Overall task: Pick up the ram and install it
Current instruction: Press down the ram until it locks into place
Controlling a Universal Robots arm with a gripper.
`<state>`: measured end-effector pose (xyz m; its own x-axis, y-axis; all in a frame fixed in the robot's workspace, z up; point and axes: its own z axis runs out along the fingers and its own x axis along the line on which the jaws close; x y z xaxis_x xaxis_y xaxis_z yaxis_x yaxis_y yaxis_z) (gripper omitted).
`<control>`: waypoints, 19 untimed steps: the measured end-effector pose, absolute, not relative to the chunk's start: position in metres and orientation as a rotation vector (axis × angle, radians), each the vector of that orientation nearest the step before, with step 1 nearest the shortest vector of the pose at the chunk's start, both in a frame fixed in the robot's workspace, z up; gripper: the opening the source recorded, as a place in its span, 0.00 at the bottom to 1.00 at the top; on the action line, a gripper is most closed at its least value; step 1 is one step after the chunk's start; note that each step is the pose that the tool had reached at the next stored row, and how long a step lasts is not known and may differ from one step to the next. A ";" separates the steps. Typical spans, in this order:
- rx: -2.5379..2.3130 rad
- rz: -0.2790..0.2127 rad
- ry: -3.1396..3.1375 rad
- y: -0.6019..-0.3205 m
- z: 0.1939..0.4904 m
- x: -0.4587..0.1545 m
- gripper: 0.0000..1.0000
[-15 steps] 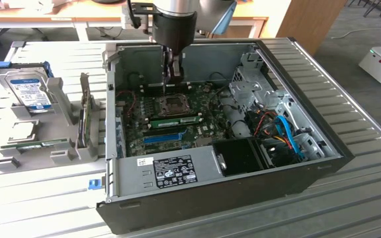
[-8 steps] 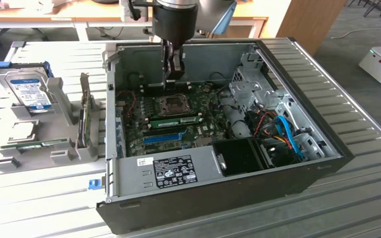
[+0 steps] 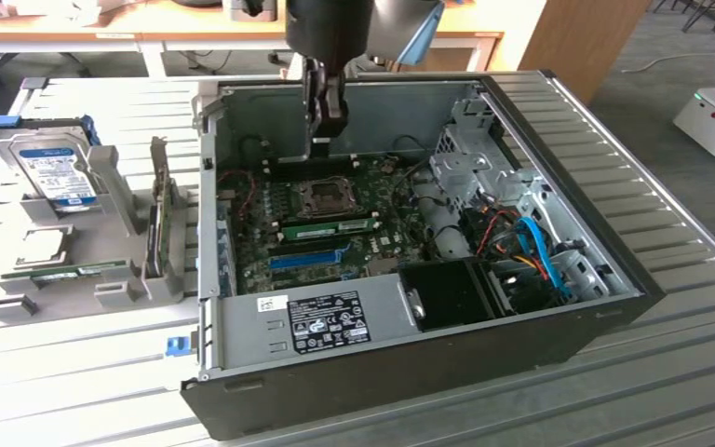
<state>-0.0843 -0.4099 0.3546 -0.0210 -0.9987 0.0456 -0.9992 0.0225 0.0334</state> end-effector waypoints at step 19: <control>2.175 -0.025 -2.222 -0.410 0.357 -0.080 0.11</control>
<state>-0.0802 -0.4100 0.3570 -0.0210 -0.9997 0.0114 -0.9992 0.0214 0.0341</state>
